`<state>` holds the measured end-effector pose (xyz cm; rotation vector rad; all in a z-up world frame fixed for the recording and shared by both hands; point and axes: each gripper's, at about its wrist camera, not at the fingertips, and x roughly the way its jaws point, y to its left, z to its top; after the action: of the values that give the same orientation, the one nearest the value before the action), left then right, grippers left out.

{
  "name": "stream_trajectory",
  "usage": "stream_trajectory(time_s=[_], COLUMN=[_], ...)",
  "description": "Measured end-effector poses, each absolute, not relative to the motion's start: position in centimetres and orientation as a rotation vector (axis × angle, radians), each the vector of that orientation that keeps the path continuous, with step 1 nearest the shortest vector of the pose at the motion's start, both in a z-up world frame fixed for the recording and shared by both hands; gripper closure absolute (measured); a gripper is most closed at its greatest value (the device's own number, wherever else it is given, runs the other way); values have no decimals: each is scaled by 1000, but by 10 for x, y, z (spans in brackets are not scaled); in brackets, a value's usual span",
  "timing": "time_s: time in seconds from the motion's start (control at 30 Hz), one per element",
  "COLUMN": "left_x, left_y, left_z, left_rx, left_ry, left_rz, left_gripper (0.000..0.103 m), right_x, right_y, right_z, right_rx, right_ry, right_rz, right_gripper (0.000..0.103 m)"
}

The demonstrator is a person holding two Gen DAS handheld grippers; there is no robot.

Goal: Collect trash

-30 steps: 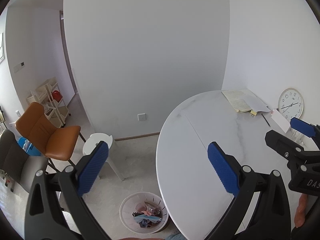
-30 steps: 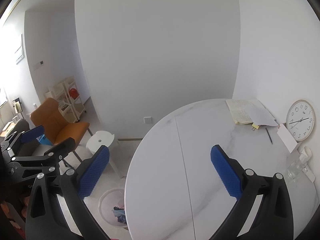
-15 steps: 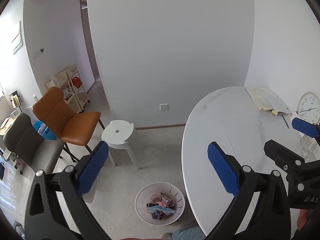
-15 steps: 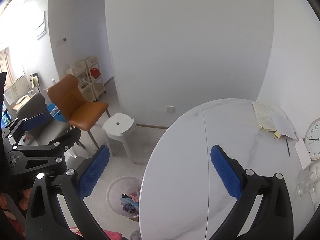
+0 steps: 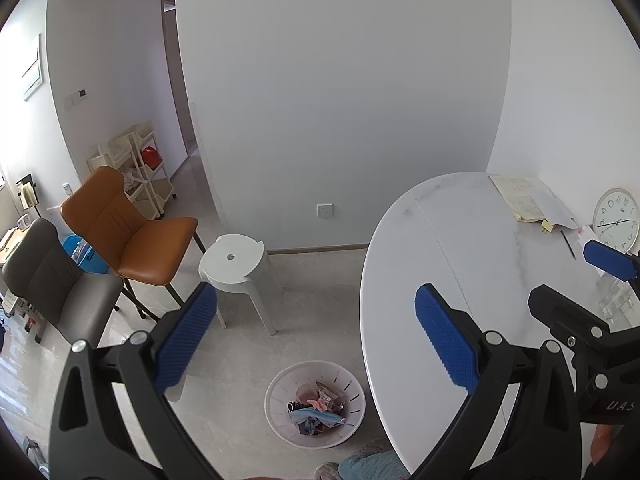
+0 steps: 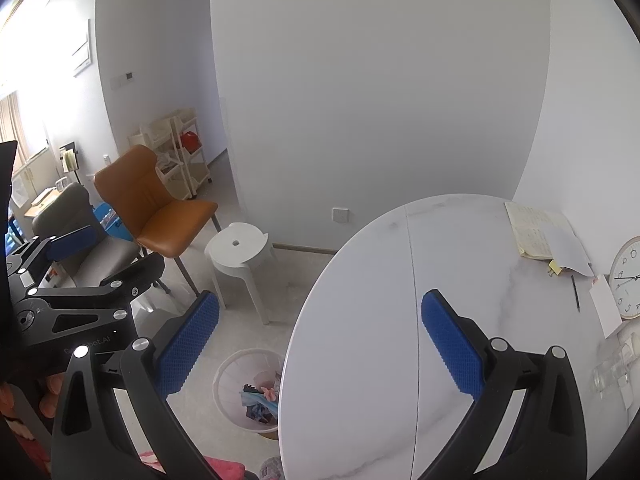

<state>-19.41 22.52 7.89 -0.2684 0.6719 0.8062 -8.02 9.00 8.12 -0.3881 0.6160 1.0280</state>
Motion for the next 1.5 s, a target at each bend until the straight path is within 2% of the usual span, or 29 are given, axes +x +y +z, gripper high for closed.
stream_trajectory(time_s=[1.5], left_x=[-190], left_y=[223], left_z=[76], left_rx=[-259], left_ry=[667], left_rz=[816], left_gripper=[8], right_x=[-71], right_y=[86], right_z=[78], right_rx=[-404], right_ry=[629], right_rz=[1007], right_gripper=[3])
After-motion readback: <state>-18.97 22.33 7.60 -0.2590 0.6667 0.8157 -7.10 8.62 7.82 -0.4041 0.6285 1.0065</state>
